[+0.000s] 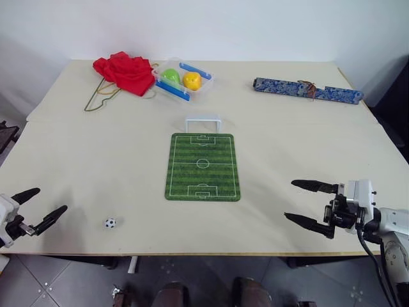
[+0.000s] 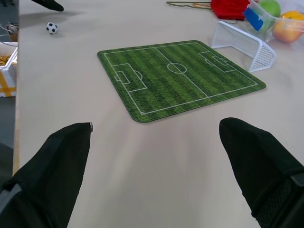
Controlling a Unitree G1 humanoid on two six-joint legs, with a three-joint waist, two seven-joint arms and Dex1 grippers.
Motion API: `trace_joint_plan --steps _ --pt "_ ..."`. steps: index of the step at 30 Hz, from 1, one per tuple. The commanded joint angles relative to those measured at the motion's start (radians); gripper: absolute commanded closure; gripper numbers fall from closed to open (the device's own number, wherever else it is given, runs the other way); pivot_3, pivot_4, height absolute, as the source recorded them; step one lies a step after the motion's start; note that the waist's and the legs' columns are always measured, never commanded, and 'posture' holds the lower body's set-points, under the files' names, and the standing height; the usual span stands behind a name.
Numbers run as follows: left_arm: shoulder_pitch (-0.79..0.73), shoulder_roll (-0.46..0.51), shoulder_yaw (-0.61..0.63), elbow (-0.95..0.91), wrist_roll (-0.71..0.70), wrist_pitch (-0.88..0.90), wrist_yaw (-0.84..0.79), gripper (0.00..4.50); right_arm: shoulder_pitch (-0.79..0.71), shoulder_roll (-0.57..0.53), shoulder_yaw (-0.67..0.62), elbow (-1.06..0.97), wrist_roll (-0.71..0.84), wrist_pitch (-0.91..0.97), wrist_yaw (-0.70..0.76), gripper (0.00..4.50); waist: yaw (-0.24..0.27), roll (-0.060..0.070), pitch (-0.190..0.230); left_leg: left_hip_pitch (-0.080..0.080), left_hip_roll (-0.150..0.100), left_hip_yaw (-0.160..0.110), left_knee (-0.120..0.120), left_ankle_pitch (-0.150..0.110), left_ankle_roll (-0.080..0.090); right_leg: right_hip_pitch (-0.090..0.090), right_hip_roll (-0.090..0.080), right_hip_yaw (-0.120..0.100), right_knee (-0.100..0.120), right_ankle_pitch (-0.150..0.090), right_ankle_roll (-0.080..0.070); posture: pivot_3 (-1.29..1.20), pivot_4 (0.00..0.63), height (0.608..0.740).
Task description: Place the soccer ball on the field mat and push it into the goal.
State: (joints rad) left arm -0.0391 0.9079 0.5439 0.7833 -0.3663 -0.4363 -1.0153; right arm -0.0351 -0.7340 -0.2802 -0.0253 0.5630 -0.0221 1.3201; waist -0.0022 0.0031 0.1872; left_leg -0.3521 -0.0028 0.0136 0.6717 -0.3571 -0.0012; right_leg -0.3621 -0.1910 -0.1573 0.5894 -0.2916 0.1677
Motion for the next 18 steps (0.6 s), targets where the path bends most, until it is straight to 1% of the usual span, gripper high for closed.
trace_joint_plan --steps 1,3,5,7,9,11,14,16,18 --pt "0.02 -0.006 0.031 -0.042 -0.026 -0.005 0.013 0.02 -0.019 -0.001 -0.009 0.012 0.014 -0.022 0.019 0.0 0.0 0.0 0.0 0.0 0.0 0.0 0.0 0.0 0.0 0.0 0.0 0.0 0.0 0.0 0.0 0.0 0.15 0.74" --pt "0.039 -0.006 0.034 -0.054 -0.041 0.026 -0.01 0.02 -0.021 0.01 0.0 0.003 0.029 -0.016 0.035 0.0 0.0 0.0 0.0 0.0 0.0 0.0 0.0 0.0 0.0 0.0 0.0 0.0 0.0 0.0 0.0 0.0 0.15 0.74" --pt "0.066 -0.006 0.047 -0.064 -0.08 0.037 -0.087 0.02 -0.026 0.031 0.01 -0.033 0.066 0.009 0.037 0.0 -0.001 0.0 0.0 0.0 0.0 0.0 0.0 0.0 0.0 0.0 0.0 0.0 0.0 0.0 0.0 0.0 0.15 0.74" --pt "0.096 0.006 0.065 -0.048 -0.123 0.032 -0.203 0.02 -0.041 0.073 0.021 -0.108 0.168 0.061 0.048 0.0 -0.004 0.0 0.0 0.0 0.001 0.001 0.0 0.0 -0.001 -0.001 0.001 0.0 0.0 0.0 0.0 0.0 0.15 0.74" --pt "0.118 0.019 0.065 -0.02 -0.126 0.021 -0.275 0.02 -0.052 0.104 0.036 -0.173 0.244 0.101 0.067 0.0 -0.005 0.001 0.0 0.0 0.003 0.002 0.0 -0.001 -0.001 -0.002 0.003 0.001 0.0 0.0 -0.001 0.0 0.15 0.74" --pt "0.13 0.017 0.067 -0.013 -0.14 0.039 -0.325 0.02 -0.054 0.123 0.062 -0.228 0.283 0.122 0.091 0.0 -0.002 0.001 0.0 0.0 0.004 0.002 0.0 -0.001 -0.001 -0.002 0.003 0.001 0.001 0.0 -0.001 0.0 0.15 0.74" --pt "0.143 0.001 0.061 -0.044 -0.153 0.052 -0.372 0.02 -0.057 0.145 0.102 -0.281 0.294 0.127 0.107 0.0 0.004 0.0 0.0 0.0 0.004 0.002 0.0 -0.001 -0.001 -0.002 0.003 0.001 0.001 0.0 -0.002 0.0 0.15 0.74" --pt "0.153 -0.017 0.052 -0.091 -0.158 0.042 -0.394 0.02 -0.06 0.156 0.119 -0.291 0.285 0.124 0.111 0.0 0.006 0.0 0.0 -0.001 0.004 0.002 0.001 -0.001 -0.001 -0.002 0.003 0.001 0.001 0.0 -0.002 0.0 0.15 0.74" --pt "0.161 -0.034 0.043 -0.161 -0.175 0.074 -0.408 0.02 -0.064 0.162 0.135 -0.278 0.261 0.103 0.131 0.0 0.006 0.0 0.0 -0.001 0.004 0.002 0.002 -0.002 -0.001 -0.002 0.003 0.001 0.001 0.0 -0.002 0.0 0.15 0.74"
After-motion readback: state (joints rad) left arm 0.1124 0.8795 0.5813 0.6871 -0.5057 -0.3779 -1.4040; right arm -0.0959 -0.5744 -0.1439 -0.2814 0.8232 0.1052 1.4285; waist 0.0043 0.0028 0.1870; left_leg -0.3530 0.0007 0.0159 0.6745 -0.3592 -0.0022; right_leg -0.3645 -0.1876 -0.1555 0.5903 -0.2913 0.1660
